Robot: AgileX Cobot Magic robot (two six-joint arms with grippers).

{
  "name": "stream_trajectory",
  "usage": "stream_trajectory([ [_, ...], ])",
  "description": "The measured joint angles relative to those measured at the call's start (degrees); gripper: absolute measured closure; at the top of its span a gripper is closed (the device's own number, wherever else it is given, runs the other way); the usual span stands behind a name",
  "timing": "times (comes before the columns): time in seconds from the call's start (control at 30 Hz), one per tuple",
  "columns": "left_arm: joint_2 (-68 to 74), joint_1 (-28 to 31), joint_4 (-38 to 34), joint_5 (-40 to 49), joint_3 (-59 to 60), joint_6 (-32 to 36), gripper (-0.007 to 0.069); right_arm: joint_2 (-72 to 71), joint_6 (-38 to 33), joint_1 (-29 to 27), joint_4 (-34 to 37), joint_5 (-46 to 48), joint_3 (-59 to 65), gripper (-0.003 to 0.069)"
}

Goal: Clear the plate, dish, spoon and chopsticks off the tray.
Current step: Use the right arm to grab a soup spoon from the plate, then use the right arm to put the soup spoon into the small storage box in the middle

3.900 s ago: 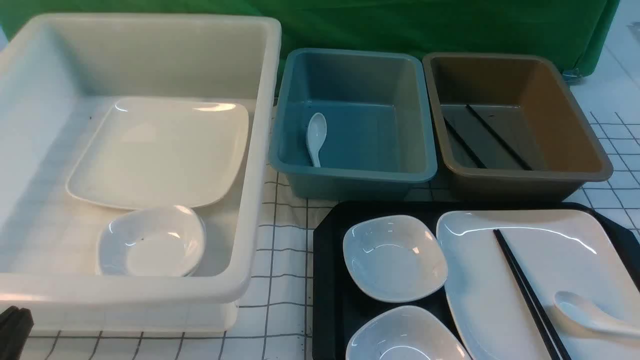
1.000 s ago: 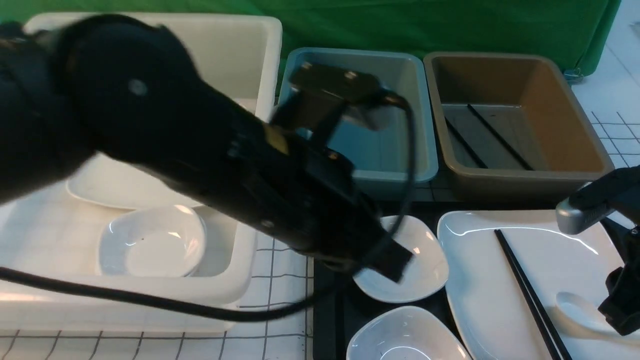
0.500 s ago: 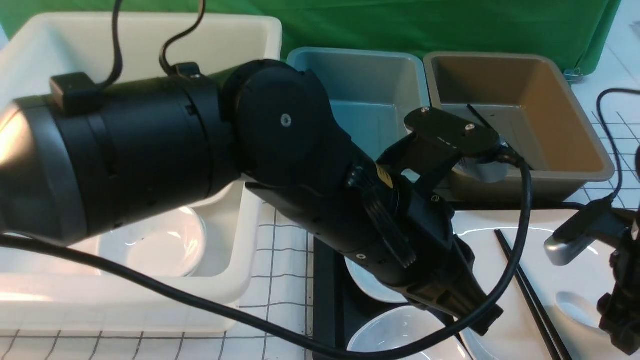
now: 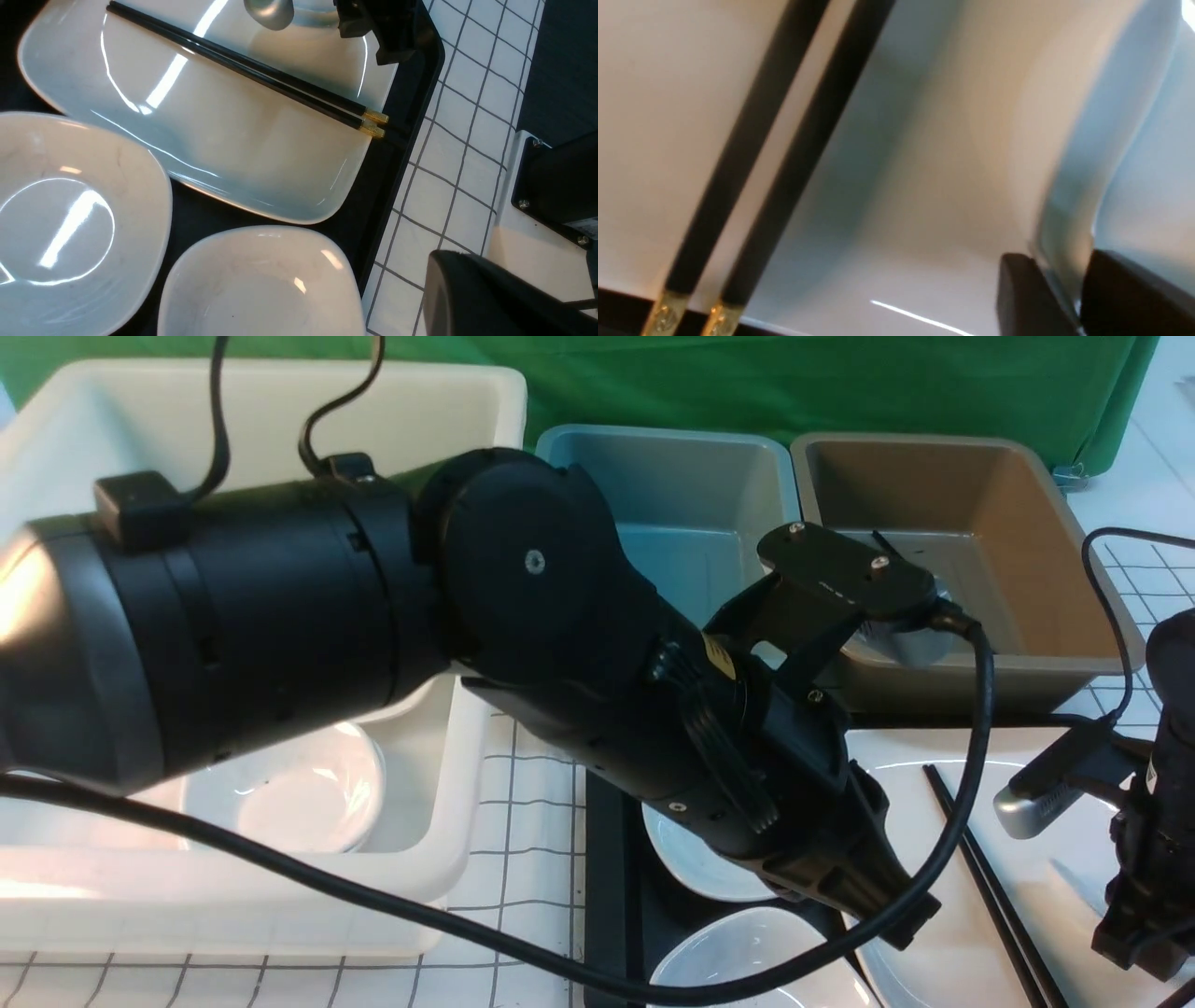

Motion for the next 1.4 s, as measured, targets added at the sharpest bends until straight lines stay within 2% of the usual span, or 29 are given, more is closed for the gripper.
stream_trajectory([
  [0.07, 0.0, 0.0, 0.2, -0.7, 0.0, 0.0, 0.0628, 0.0, -0.5, 0.0, 0.0, 0.5, -0.2, 0.0587],
  [0.13, 0.0, 0.0, 0.2, -1.7, 0.0, 0.0, 0.0628, 0.0, -0.7, 0.0, 0.0, 1.1, -0.8, 0.0629],
  [0.33, 0.0, 0.0, 0.2, -3.2, -0.3, 0.0, 0.0628, -1.3, -0.6, 0.1, 1.1, 3.5, -4.1, 0.0632],
  [0.47, 0.0, 1.1, 0.2, -3.8, -0.6, -1.0, 0.0628, -5.2, -0.8, 0.2, 5.9, 4.6, -6.6, 0.0632],
  [0.67, 0.0, 6.9, 0.2, -2.2, -2.6, -4.7, 0.0628, -13.1, -1.2, 2.9, 15.3, 3.9, -9.8, 0.0632],
  [0.73, 0.0, 11.1, 0.3, -0.2, -5.2, -4.9, 0.0628, -16.0, -3.0, 5.4, 20.7, 1.6, -13.2, 0.0632],
  [0.87, 0.0, 17.9, 0.2, 1.2, -9.4, -5.2, 0.0628, -16.2, -3.7, 8.9, 26.8, -5.4, -20.6, 0.0632],
  [0.97, 0.0, 21.8, 0.3, 1.1, -10.6, -6.5, 0.0628, -14.1, -3.7, 10.0, 30.7, -11.3, -25.9, 0.0632],
  [1.1, -0.1, 27.5, 0.4, 1.1, -11.3, -8.9, 0.0628, -4.2, -3.9, 10.3, 36.8, -18.5, -35.9, 0.0632],
  [1.27, -0.2, 28.3, 0.5, 2.3, -11.3, -9.6, 0.0628, 6.3, -1.8, 10.3, 37.4, -20.9, -42.7, 0.0631],
  [1.4, -0.2, 28.3, 0.5, 4.2, -11.3, -11.0, 0.0628, 15.8, 0.6, 10.3, 37.4, -21.4, -48.0, 0.0596],
])
